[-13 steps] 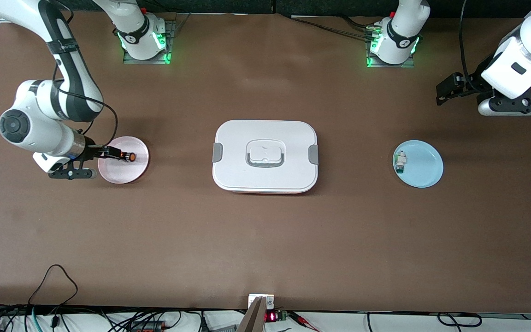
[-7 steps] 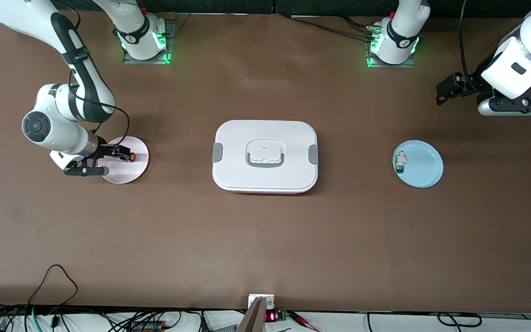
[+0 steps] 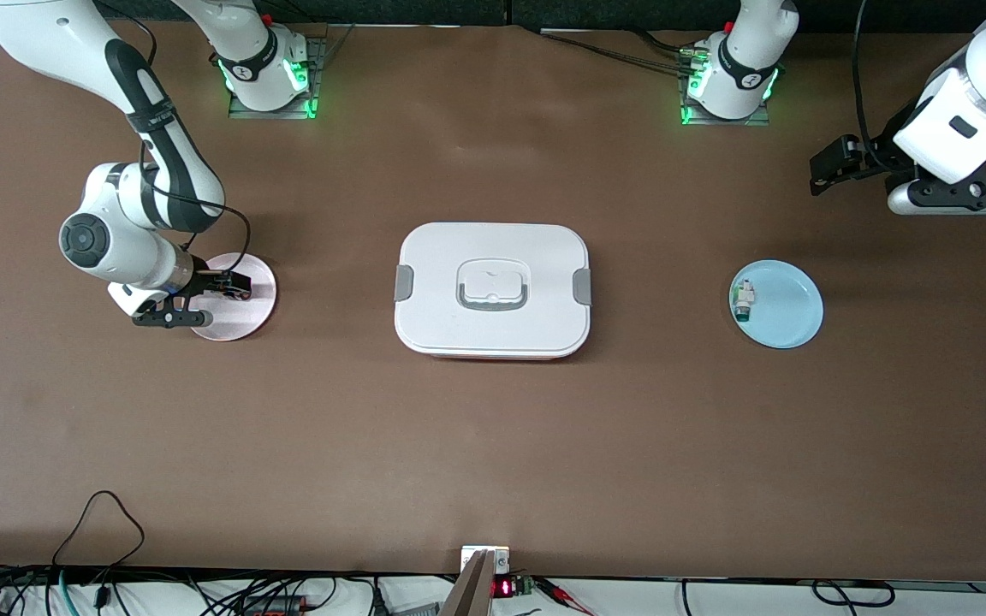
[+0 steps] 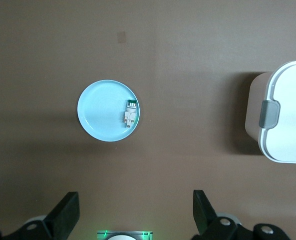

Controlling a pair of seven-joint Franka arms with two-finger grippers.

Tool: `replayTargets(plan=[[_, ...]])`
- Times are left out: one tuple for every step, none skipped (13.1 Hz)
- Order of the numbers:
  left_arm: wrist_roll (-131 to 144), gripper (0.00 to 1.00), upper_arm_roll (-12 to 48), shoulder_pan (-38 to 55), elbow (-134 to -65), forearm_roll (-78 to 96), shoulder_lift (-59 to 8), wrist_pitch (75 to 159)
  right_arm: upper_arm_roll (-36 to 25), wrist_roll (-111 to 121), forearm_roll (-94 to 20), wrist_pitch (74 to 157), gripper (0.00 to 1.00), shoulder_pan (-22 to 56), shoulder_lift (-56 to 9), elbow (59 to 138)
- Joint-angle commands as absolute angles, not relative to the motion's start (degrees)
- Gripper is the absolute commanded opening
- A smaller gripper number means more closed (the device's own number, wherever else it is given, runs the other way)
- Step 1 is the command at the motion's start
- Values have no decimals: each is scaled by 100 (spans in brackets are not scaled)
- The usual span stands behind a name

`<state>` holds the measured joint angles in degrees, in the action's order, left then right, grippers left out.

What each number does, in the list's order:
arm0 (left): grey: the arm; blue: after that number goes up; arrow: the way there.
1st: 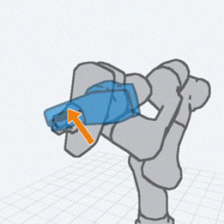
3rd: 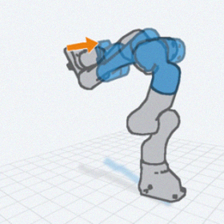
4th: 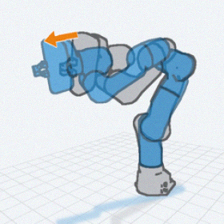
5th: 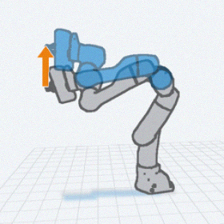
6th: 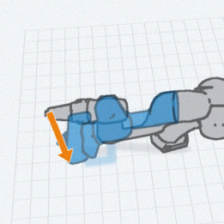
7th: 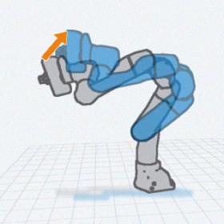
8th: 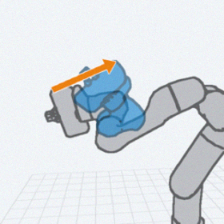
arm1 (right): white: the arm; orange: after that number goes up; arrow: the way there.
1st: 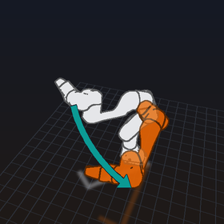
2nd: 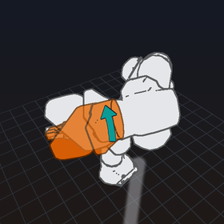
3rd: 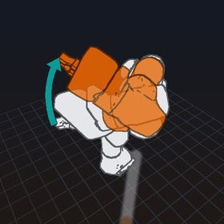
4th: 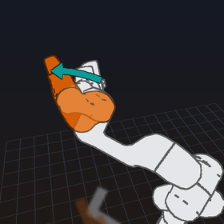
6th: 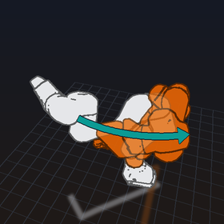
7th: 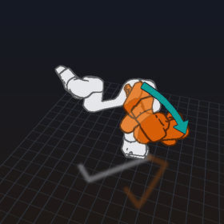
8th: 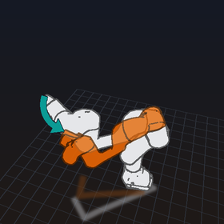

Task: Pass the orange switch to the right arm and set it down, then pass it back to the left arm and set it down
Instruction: 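Lower the right gripper back onto the orange switch on the pink plate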

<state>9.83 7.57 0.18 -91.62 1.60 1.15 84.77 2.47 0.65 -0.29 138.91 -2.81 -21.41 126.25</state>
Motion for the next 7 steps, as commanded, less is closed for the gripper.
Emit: replayTargets(plan=[[949, 100, 747, 18, -9070, 193, 88, 8420, 299, 114, -141, 14027, 100, -308, -2223, 12656], [949, 100, 747, 26, -9070, 193, 88, 8420, 299, 114, -141, 14088, 100, -308, -2250, 12656], [941, 100, 747, 18, -9070, 193, 88, 8420, 299, 114, -141, 14106, 100, -325, -2294, 12648], [940, 100, 747, 18, -9070, 193, 88, 8420, 299, 114, -141, 14106, 100, -334, -2311, 12647], [949, 100, 747, 18, -9079, 193, 88, 8420, 299, 114, -141, 14115, 100, -343, -2355, 12639], [949, 100, 747, 18, -9070, 193, 88, 8420, 299, 114, -141, 14133, 100, -343, -2382, 12639], [949, 100, 747, 18, -9070, 193, 88, 8420, 299, 114, -141, 14133, 100, -343, -2391, 12639]])
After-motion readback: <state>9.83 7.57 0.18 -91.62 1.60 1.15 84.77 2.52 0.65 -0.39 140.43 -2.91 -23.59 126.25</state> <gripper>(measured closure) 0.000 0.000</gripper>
